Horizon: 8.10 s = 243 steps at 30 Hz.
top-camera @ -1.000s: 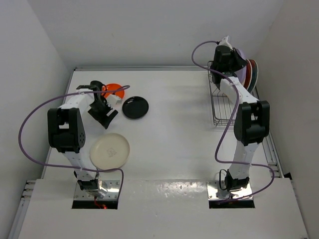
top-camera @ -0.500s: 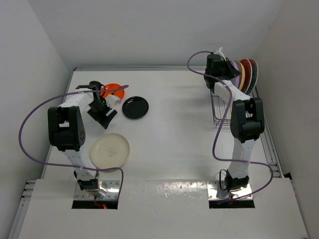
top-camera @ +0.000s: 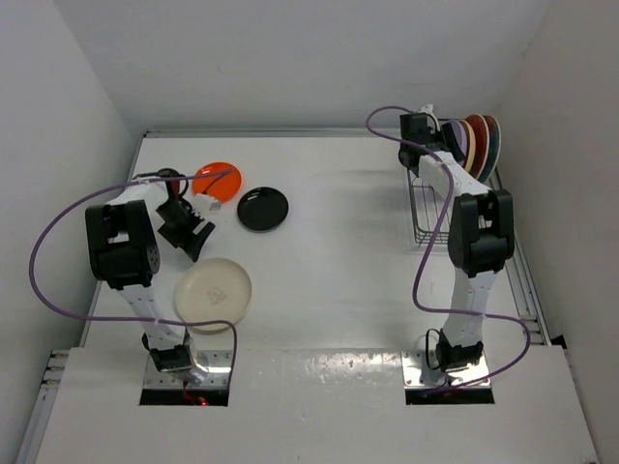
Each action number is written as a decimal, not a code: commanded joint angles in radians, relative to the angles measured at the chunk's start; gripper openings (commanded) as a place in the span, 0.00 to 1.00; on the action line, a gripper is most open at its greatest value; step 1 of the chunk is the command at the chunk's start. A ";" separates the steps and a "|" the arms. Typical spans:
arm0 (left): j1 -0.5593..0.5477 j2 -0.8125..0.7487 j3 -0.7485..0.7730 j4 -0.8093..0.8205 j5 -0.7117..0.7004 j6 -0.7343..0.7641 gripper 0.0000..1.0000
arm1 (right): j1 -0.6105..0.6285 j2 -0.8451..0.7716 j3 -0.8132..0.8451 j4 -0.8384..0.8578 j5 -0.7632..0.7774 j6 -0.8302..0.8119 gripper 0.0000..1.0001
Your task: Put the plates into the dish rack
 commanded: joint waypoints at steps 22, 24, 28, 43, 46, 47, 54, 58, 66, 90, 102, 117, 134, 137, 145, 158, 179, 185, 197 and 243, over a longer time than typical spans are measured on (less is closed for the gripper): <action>-0.014 0.005 -0.131 -0.059 0.142 0.151 0.54 | 0.057 -0.360 0.041 -0.163 -0.267 0.143 0.72; -0.014 0.006 -0.140 -0.047 0.142 0.128 0.35 | 0.046 -0.390 0.020 -0.166 -0.366 0.157 0.72; -0.014 -0.023 -0.096 -0.056 0.188 0.117 0.00 | 0.042 -0.452 -0.026 -0.145 -0.496 0.192 0.78; -0.228 -0.096 0.483 -0.148 0.459 -0.053 0.00 | 0.250 -0.397 -0.074 0.022 -1.550 0.425 0.87; -0.281 -0.077 0.550 -0.130 0.470 -0.075 0.00 | 0.319 -0.296 -0.042 0.110 -1.593 0.528 0.87; -0.290 -0.068 0.563 -0.130 0.470 -0.084 0.00 | 0.336 -0.280 -0.030 0.125 -1.594 0.536 0.87; -0.301 -0.068 0.610 -0.130 0.563 -0.102 0.00 | 0.365 -0.182 -0.035 0.156 -1.570 0.596 0.45; -0.301 -0.068 0.610 -0.130 0.528 -0.124 0.05 | 0.362 -0.196 -0.051 0.151 -1.550 0.599 0.00; -0.301 -0.068 0.668 -0.033 0.173 -0.294 1.00 | 0.264 -0.338 -0.028 -0.011 -1.185 0.493 0.00; -0.267 0.019 0.515 0.074 -0.159 -0.435 1.00 | -0.086 -0.121 0.087 0.303 -0.300 -0.105 0.00; -0.276 0.130 0.386 0.151 -0.098 -0.454 1.00 | -0.092 -0.065 0.035 0.220 -0.428 0.022 0.00; -0.276 0.277 0.429 0.169 0.011 -0.484 0.97 | -0.126 -0.084 0.046 0.058 -0.573 0.185 0.55; -0.285 0.385 0.488 0.142 0.171 -0.512 0.04 | -0.070 -0.418 -0.082 0.004 -0.623 0.200 0.73; -0.285 0.357 0.515 0.128 0.197 -0.512 0.00 | -0.051 -0.470 -0.106 -0.039 -0.693 0.212 0.73; -0.295 0.237 0.653 0.061 0.399 -0.467 0.00 | 0.110 -0.469 -0.175 -0.093 -1.368 0.307 0.80; -0.365 0.101 0.704 -0.134 0.640 -0.277 0.00 | 0.301 -0.157 -0.117 0.122 -1.516 0.540 0.82; -0.290 0.093 0.797 0.039 0.091 -0.571 1.00 | 0.137 -0.381 -0.159 0.125 -1.118 0.530 0.00; -0.218 0.111 0.732 0.086 -0.170 -0.612 1.00 | 0.019 -0.392 -0.045 0.096 -0.665 0.326 0.00; -0.123 0.260 0.662 0.125 -0.252 -0.630 1.00 | -0.049 -0.139 0.095 0.251 -0.284 0.033 0.00; 0.032 0.581 0.684 0.136 0.201 -0.592 0.14 | -0.037 -0.404 -0.181 0.110 -0.560 0.283 0.71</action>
